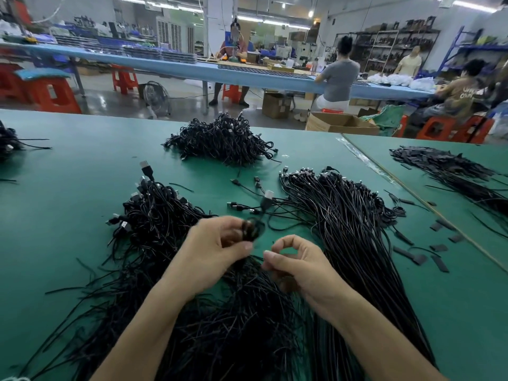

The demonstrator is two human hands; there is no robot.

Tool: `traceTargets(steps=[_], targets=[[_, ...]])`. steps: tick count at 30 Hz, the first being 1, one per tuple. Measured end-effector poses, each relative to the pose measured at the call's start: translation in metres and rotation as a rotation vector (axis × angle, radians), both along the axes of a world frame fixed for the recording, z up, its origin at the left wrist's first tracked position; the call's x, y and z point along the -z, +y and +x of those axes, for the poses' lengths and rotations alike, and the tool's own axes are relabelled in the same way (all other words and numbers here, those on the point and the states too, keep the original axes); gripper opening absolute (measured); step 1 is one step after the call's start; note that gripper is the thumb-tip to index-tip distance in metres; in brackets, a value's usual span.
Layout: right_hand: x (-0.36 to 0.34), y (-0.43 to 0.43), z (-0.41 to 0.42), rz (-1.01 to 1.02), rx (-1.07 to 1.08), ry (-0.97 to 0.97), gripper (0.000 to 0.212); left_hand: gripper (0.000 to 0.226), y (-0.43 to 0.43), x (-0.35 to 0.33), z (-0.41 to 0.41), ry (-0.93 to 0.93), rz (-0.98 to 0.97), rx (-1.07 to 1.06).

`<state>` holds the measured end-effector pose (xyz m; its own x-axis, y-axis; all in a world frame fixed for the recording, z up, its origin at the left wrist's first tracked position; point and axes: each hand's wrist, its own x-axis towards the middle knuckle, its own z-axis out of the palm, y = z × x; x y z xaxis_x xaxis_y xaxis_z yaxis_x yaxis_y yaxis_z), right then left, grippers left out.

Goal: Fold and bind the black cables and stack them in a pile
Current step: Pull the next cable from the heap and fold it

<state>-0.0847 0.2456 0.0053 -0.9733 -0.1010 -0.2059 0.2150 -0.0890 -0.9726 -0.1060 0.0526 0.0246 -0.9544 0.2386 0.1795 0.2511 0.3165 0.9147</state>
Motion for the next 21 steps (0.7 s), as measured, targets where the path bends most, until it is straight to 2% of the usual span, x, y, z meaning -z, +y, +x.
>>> traceTargets(steps=[2,4,5,7,9,12,13,15,18,20,21], targets=[[0.009,0.015,-0.011,0.318,0.047,0.046,0.017,0.048,-0.013,0.003,-0.009,0.09,-0.04,-0.248],[0.019,0.037,-0.023,0.828,0.1,0.135,0.027,0.055,-0.029,0.005,-0.018,0.148,-0.003,-0.482],[0.023,0.048,-0.028,1.012,0.102,0.142,0.035,0.053,-0.037,0.008,-0.022,0.164,0.033,-0.576],[0.029,0.061,-0.035,1.198,0.068,0.059,0.05,0.048,-0.051,0.015,-0.029,0.176,0.087,-0.734],[0.034,0.065,-0.04,1.275,0.024,-0.024,0.059,0.049,-0.058,0.024,-0.035,0.174,0.043,-0.837],[0.037,0.058,-0.046,1.28,0.035,-0.049,0.058,0.064,-0.058,0.037,-0.039,0.121,-0.021,-0.798],[0.037,0.054,-0.048,1.252,0.076,-0.026,0.052,0.068,-0.057,0.038,-0.04,0.104,-0.049,-0.766],[0.033,0.046,-0.048,1.218,0.175,0.059,0.022,0.068,-0.054,0.038,-0.04,0.083,-0.096,-0.721],[0.016,0.031,-0.043,1.183,0.198,0.193,0.041,0.057,-0.048,0.034,-0.037,0.104,-0.143,-0.705],[0.002,0.018,-0.038,1.179,0.148,0.312,0.044,0.04,-0.044,0.029,-0.032,0.206,-0.15,-0.664],[-0.005,0.01,-0.035,1.185,0.112,0.382,0.044,0.04,-0.042,0.026,-0.03,0.242,-0.143,-0.593]])
